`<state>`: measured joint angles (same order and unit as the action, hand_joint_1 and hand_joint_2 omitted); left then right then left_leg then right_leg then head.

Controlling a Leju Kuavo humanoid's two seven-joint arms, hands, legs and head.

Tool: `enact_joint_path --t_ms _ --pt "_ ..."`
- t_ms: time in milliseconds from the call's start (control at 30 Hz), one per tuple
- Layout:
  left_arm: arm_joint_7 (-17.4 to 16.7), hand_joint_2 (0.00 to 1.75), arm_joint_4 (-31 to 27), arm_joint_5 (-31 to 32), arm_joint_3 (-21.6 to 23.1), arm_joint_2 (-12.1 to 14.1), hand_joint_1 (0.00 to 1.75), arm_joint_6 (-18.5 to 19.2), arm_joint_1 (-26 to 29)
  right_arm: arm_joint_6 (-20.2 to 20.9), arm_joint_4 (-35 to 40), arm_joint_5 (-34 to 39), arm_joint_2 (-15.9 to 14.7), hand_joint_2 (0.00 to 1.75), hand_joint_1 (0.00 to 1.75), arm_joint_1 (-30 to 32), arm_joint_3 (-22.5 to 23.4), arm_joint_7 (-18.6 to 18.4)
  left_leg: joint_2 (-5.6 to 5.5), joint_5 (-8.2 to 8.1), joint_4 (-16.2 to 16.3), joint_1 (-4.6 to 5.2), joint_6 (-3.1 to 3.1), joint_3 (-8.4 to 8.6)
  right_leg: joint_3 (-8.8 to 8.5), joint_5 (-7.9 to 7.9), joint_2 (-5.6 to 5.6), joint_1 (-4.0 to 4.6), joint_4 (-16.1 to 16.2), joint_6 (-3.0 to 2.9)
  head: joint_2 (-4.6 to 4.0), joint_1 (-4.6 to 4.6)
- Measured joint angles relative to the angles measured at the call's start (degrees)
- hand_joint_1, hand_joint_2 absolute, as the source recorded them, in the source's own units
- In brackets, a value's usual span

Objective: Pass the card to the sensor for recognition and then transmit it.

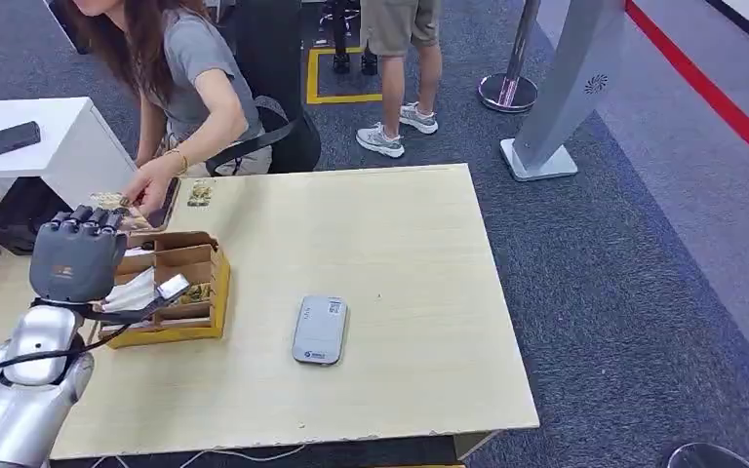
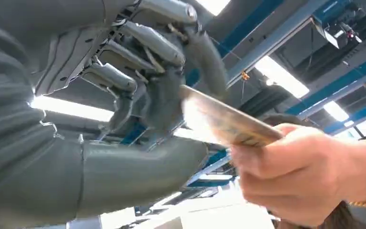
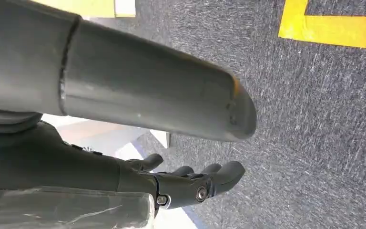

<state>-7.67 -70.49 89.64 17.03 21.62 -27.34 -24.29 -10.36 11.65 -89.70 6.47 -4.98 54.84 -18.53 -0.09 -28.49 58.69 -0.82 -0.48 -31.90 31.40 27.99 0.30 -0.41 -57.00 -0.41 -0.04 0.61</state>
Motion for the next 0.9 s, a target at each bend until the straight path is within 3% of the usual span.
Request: enact_joint_path --t_ms 467,833,900 --pt "0.15 1.75 0.59 0.13 -0.68 -0.59 0.00 -2.41 0.55 0.02 0.00 0.15 0.00 0.00 0.00 0.01 -0.09 0.00 0.00 0.00 0.00 0.00 0.00 -0.01 0.00 0.00 0.00 0.00 -0.01 0.00 0.00 0.00" --pt "0.94 1.75 -11.64 -1.60 -0.79 -3.61 0.00 -8.15 7.49 -0.26 0.00 0.37 0.00 0.00 0.00 0.05 -0.09 0.00 0.00 -0.03 0.00 0.02 0.02 -0.01 0.00 0.00 0.00 -0.02 0.02 0.01 0.00 0.00" --pt "2.94 1.75 -14.24 -5.40 -0.79 -4.53 0.00 -8.65 9.06 -0.35 0.00 0.39 0.00 0.00 0.00 0.05 -0.07 0.00 0.00 -0.03 0.00 0.02 0.02 -0.01 0.00 0.01 0.00 -0.02 0.02 0.01 0.00 0.00"
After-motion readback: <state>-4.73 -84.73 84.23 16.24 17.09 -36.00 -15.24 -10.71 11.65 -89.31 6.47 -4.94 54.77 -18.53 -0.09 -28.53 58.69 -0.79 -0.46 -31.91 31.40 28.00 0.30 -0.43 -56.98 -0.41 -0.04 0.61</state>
